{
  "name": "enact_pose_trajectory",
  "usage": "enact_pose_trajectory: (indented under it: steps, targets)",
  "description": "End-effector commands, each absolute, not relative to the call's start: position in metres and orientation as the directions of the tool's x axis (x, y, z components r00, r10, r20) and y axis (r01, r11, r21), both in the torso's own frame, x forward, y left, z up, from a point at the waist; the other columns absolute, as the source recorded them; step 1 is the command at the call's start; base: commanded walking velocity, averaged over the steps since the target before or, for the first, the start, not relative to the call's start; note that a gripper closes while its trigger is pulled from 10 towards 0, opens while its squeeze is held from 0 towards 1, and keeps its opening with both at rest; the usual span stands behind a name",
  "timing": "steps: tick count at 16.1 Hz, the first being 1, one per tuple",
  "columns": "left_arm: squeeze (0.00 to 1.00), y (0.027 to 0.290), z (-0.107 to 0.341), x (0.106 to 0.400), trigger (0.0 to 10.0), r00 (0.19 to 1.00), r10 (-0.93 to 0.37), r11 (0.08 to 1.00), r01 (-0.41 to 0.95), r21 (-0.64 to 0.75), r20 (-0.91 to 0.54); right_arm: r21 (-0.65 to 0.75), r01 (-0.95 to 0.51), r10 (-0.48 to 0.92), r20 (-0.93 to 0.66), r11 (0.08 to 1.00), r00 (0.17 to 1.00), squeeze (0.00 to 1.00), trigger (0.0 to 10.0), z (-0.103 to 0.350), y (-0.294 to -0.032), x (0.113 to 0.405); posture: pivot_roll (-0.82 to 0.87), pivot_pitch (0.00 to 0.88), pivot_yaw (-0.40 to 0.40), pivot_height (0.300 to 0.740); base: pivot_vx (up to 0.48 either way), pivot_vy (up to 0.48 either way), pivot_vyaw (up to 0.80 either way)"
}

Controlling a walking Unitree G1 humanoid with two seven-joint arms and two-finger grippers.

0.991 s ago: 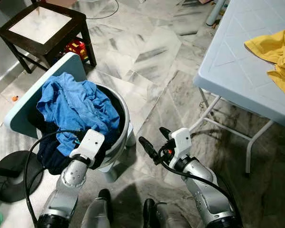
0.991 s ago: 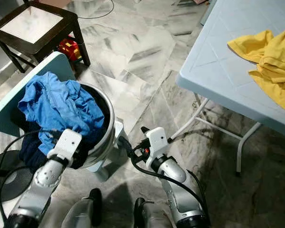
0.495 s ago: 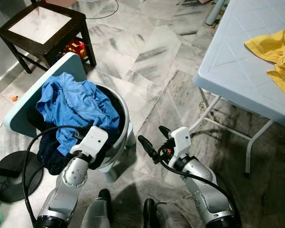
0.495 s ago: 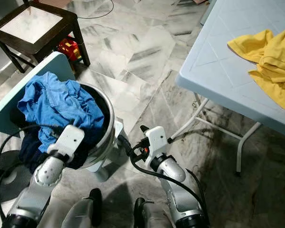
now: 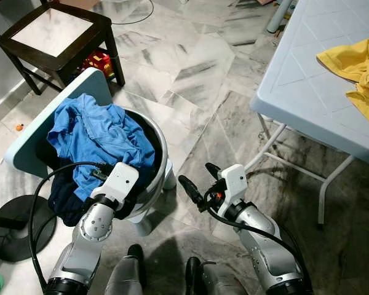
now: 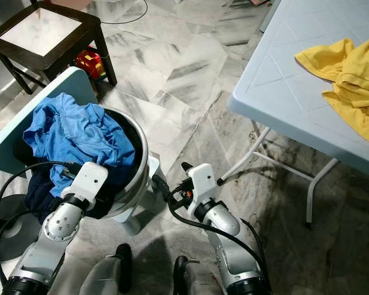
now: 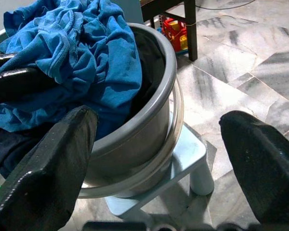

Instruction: Hang hanger

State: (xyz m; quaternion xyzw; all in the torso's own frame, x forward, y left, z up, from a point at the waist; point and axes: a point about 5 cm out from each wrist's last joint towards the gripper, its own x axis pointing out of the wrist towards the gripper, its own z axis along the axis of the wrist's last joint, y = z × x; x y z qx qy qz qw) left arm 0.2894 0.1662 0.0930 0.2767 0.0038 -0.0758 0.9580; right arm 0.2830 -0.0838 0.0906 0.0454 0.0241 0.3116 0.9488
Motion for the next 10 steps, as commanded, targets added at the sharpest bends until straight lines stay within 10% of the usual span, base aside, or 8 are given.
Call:
enact_pose_trajectory:
  steps: [1,10]
  targets:
    - [0.00,0.166,0.084,0.285,0.0,0.985,-0.149,0.840,0.172,0.515,-0.086,0.111,-0.577,0.585,-0.051,0.809,0.810,0.00,10.0,0.081,-0.087,0.278,0.14,0.308,-0.083,0.740,0.000,0.000,0.00]
    - [0.00,0.168,0.113,0.277,0.0,0.980,-0.100,0.830,-0.014,0.557,0.173,0.107,-0.585,0.592,-0.052,0.804,0.804,0.00,10.0,0.081,-0.085,0.283,0.17,0.285,-0.091,0.740,0.000,0.000,0.00]
